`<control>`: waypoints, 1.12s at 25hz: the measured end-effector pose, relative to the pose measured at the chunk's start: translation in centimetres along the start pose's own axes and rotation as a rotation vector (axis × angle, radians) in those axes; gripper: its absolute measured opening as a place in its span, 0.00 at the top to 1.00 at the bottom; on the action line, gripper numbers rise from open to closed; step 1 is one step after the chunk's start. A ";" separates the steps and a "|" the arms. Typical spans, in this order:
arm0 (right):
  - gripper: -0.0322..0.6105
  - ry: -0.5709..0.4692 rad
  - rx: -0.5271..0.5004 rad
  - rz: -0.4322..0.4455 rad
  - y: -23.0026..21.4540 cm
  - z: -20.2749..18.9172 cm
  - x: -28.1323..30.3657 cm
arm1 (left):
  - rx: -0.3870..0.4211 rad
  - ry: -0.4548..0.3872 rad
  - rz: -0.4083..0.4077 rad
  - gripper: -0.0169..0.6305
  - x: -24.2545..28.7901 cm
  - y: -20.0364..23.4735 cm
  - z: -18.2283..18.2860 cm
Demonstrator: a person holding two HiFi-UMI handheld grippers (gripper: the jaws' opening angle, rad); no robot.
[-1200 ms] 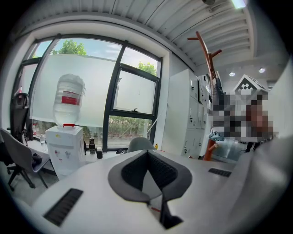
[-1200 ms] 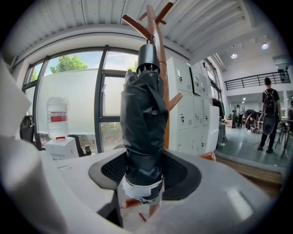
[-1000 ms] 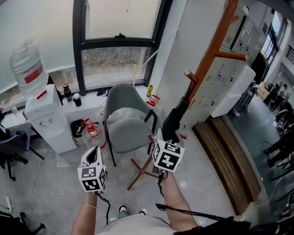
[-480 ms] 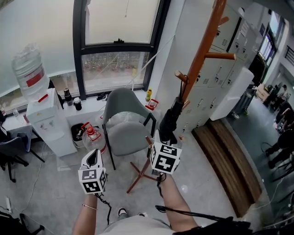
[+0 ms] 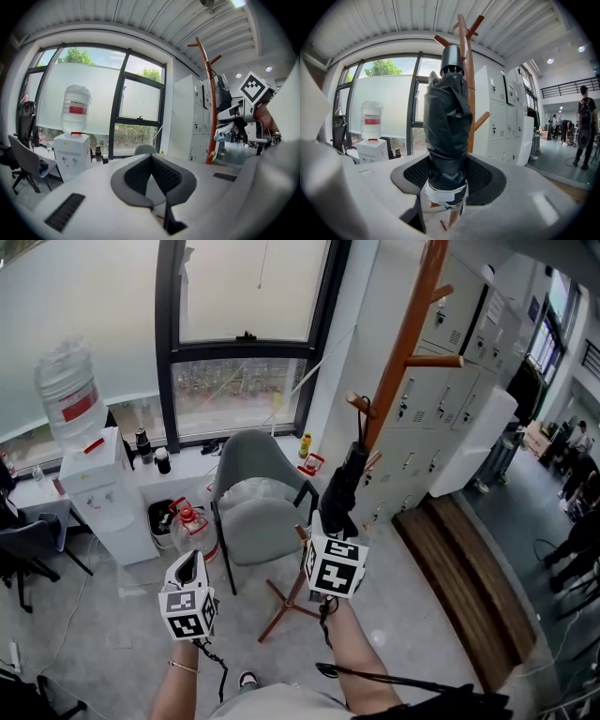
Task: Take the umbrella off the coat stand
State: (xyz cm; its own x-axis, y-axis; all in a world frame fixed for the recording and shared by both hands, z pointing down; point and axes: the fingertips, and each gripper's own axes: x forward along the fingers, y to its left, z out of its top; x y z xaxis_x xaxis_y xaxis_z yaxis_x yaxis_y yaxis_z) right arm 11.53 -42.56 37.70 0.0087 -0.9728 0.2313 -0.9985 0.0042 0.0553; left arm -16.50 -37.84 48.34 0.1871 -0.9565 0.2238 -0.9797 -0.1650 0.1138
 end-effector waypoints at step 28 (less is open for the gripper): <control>0.61 -0.121 -0.079 0.191 4.0 3.6 -3.7 | 0.002 -0.026 0.082 0.97 -3.5 0.5 0.7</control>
State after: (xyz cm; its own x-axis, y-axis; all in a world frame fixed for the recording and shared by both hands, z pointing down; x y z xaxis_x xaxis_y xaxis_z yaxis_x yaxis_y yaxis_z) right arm 7.32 -39.79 33.56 -0.1910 -0.9734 0.1269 -0.9740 0.2040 0.0988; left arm -17.70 -34.77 46.91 0.1043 -0.9728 0.2071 -0.9918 -0.0864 0.0938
